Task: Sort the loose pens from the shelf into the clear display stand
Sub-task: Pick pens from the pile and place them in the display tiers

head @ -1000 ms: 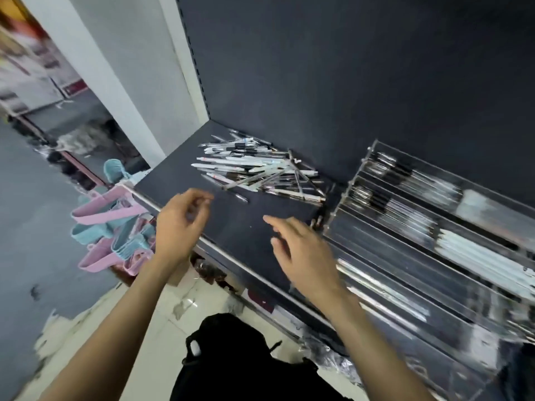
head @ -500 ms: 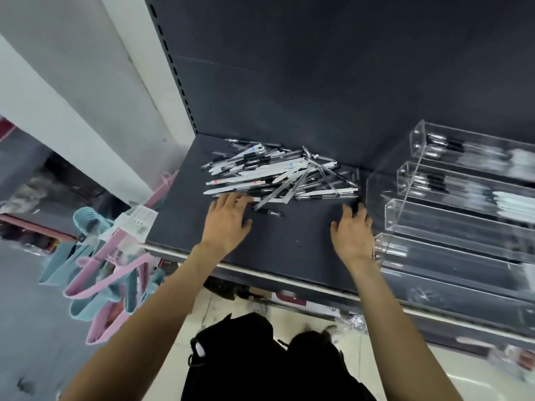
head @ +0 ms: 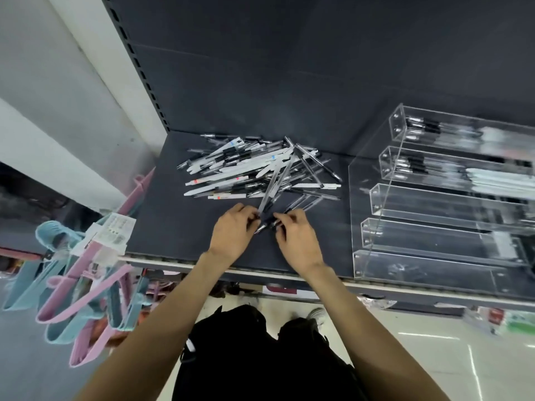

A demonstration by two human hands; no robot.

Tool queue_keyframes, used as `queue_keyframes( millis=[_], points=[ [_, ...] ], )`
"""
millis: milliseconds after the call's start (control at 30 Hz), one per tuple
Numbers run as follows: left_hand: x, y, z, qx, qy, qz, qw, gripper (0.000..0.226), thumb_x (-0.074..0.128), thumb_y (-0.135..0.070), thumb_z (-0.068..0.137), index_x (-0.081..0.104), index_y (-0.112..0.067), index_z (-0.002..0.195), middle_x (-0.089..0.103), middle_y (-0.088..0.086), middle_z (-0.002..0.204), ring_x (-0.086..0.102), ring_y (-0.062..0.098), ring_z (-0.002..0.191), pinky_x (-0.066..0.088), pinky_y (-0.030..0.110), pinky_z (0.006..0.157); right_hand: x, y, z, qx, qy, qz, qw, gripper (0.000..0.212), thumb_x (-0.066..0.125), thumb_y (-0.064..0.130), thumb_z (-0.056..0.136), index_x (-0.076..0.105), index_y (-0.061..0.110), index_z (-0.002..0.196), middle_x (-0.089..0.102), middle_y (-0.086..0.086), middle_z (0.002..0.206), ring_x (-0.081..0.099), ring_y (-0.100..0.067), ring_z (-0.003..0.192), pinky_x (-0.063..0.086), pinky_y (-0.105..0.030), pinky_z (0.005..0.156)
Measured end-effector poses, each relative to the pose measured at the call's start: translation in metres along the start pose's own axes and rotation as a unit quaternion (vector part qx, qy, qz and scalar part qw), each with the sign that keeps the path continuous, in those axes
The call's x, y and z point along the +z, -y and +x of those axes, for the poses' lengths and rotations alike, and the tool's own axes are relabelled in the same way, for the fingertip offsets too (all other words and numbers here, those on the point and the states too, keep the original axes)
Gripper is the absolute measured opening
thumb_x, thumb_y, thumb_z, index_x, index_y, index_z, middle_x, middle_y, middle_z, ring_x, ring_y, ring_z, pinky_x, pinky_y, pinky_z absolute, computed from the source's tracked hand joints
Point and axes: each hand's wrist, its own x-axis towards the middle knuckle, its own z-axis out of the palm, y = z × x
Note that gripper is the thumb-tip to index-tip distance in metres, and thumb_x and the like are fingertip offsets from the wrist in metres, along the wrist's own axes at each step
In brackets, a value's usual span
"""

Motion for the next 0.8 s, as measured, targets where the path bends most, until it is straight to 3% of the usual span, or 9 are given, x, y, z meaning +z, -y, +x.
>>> queue_keyframes(
  millis=[167, 333, 500, 633, 733, 800],
  points=[
    [0.010, -0.013, 0.000, -0.035, 0.044, -0.016, 0.998, 0.046, 0.069, -0.047, 0.079, 0.061, -0.023, 0.118, 0.055, -0.001, 0.111, 0.049, 0.018, 0.106, 0.047, 0.033, 0.086, -0.011, -0.012, 0.005, -0.033, -0.013, 0.047, 0.998, 0.044, 0.052, -0.004, 0.084, 0.057, 0.012, 0.125, 0.052, -0.011, 0.117, 0.058, -0.030, 0.099, 0.050, -0.037, 0.085],
    [0.014, -0.027, 0.001, -0.027, 0.039, 0.041, 0.998, 0.050, 0.070, -0.047, 0.079, 0.057, -0.028, 0.123, 0.051, -0.004, 0.120, 0.044, 0.019, 0.111, 0.045, 0.030, 0.086, -0.027, -0.041, 0.029, -0.144, -0.013, -0.171, 0.975, 0.068, 0.063, -0.011, 0.066, 0.055, 0.018, 0.127, 0.047, -0.011, 0.131, 0.045, -0.033, 0.112, 0.045, -0.043, 0.093],
    [0.019, -0.040, 0.006, -0.033, 0.057, 0.045, 0.997, 0.049, 0.070, -0.040, 0.079, 0.055, -0.027, 0.124, 0.052, -0.004, 0.120, 0.044, 0.022, 0.116, 0.042, 0.031, 0.093, -0.046, -0.038, 0.051, -0.268, 0.063, -0.296, 0.915, 0.047, 0.056, 0.002, 0.081, 0.052, 0.012, 0.126, 0.052, -0.004, 0.124, 0.044, -0.026, 0.114, 0.036, -0.034, 0.096],
    [0.019, -0.034, 0.003, -0.046, 0.058, 0.038, 0.997, 0.047, 0.072, -0.043, 0.077, 0.055, -0.029, 0.119, 0.053, -0.004, 0.118, 0.045, 0.022, 0.119, 0.040, 0.032, 0.098, -0.053, -0.034, 0.057, -0.311, 0.111, -0.369, 0.869, 0.038, 0.055, 0.018, 0.083, 0.049, 0.008, 0.120, 0.058, -0.007, 0.115, 0.046, -0.025, 0.110, 0.034, -0.033, 0.094],
    [0.010, -0.025, -0.003, -0.036, 0.067, 0.027, 0.997, 0.056, 0.074, -0.042, 0.075, 0.052, -0.028, 0.125, 0.052, -0.002, 0.120, 0.044, 0.023, 0.120, 0.040, 0.034, 0.099, -0.057, -0.037, 0.055, -0.317, 0.149, -0.396, 0.849, 0.035, 0.049, 0.027, 0.091, 0.048, 0.007, 0.119, 0.058, -0.009, 0.116, 0.045, -0.026, 0.112, 0.033, -0.034, 0.096],
    [-0.002, -0.017, -0.010, -0.024, 0.059, -0.002, 0.998, 0.061, 0.076, -0.038, 0.075, 0.050, -0.026, 0.130, 0.051, 0.002, 0.124, 0.044, 0.025, 0.119, 0.037, 0.034, 0.100, -0.064, -0.041, 0.050, -0.307, 0.182, -0.347, 0.868, 0.029, 0.045, 0.027, 0.095, 0.046, 0.008, 0.116, 0.059, -0.008, 0.111, 0.050, -0.026, 0.108, 0.039, -0.036, 0.094]
  ],
)
